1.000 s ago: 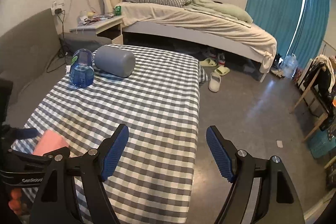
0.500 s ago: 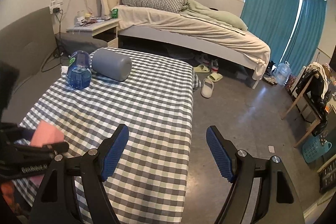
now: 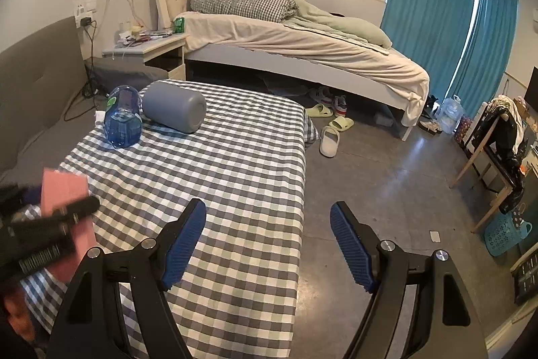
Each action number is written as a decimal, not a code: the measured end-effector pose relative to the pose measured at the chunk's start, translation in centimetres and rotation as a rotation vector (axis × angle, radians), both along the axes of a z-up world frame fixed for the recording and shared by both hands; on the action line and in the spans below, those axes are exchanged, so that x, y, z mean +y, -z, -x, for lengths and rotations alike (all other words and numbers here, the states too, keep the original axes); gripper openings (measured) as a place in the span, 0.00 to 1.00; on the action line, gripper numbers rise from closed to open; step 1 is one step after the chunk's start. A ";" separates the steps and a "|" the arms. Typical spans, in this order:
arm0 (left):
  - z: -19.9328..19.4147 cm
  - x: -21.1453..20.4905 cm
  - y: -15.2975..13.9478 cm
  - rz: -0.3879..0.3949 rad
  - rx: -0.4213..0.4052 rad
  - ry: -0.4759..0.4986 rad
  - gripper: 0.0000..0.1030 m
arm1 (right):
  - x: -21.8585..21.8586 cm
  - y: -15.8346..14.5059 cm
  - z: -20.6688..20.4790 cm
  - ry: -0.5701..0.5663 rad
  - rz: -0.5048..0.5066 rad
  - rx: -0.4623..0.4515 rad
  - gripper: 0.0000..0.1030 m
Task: Flip cup upside down
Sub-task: 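Rotate the held pink cup with the left tool so its opening faces down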
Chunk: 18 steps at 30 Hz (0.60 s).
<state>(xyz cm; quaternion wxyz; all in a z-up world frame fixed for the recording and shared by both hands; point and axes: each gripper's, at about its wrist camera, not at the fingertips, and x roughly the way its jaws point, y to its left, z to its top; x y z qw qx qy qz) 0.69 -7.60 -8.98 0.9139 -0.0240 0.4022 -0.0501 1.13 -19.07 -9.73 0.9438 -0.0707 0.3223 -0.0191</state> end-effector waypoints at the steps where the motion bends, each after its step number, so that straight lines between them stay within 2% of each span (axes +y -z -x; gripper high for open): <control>1: 0.4 0.0 -0.1 -0.001 -0.008 0.005 0.56 | 0.1 0.0 0.1 -0.002 0.004 -0.002 0.74; 5: 2.1 -0.3 -0.3 0.000 0.000 0.044 0.56 | 0.4 0.0 0.4 -0.005 0.019 -0.001 0.74; 12: 4.2 -1.2 0.0 -0.064 0.023 0.094 0.58 | 0.3 -0.5 1.2 -0.004 0.002 -0.012 0.74; 16: 4.7 -0.8 0.7 -0.042 0.055 0.101 0.74 | 0.3 -0.6 1.9 -0.030 -0.038 -0.014 0.74; 18: 5.1 -0.7 1.2 -0.045 0.061 0.101 0.77 | 0.2 -0.8 2.4 -0.044 -0.058 -0.019 0.74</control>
